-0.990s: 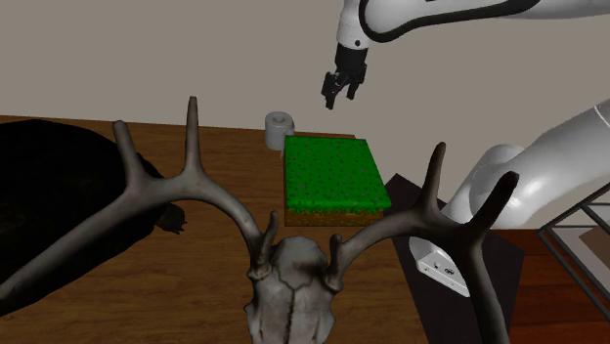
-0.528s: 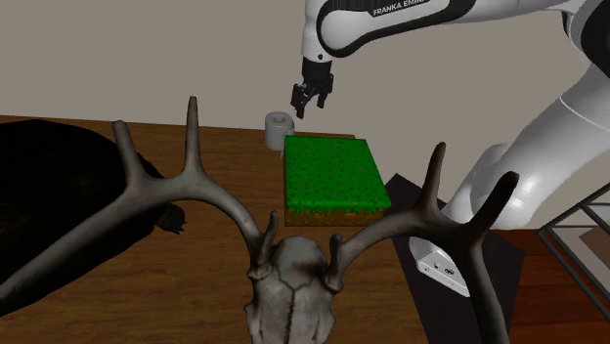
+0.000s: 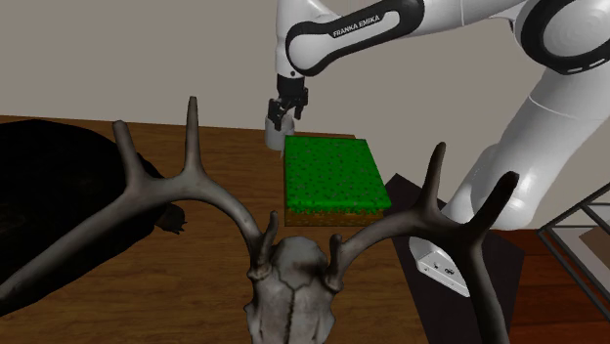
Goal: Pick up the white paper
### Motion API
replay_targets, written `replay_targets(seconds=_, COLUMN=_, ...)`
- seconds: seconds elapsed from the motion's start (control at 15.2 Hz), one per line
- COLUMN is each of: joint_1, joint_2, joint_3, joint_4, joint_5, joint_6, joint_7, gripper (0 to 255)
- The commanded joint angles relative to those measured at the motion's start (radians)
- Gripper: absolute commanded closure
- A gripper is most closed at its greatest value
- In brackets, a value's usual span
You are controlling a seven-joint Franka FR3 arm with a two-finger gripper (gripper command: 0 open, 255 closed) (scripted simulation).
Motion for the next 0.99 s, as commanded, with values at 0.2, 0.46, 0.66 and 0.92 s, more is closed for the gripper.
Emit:
replay_targets(seconds=0.2, joint_1=0.001, joint_2=0.036, joint_3=0.000, joint_4=-0.028, joint_5=-0.003, joint_6=0.064, joint_7=0.001, gripper=0)
replay_targets(seconds=0.46, joint_1=0.001, joint_2=0.040, joint_3=0.000, joint_4=-0.030, joint_5=-0.003, joint_6=0.070, joint_7=0.001, gripper=255)
replay_targets(seconds=0.66, joint_1=0.000, joint_2=0.040, joint_3=0.000, joint_4=-0.032, joint_5=-0.003, joint_6=0.071, joint_7=0.001, gripper=255)
replay_targets(seconds=0.92, joint_1=0.001, joint_2=0.042, joint_3=0.000, joint_4=-0.029, joint_5=-0.004, joint_6=0.071, joint_7=0.002, gripper=255)
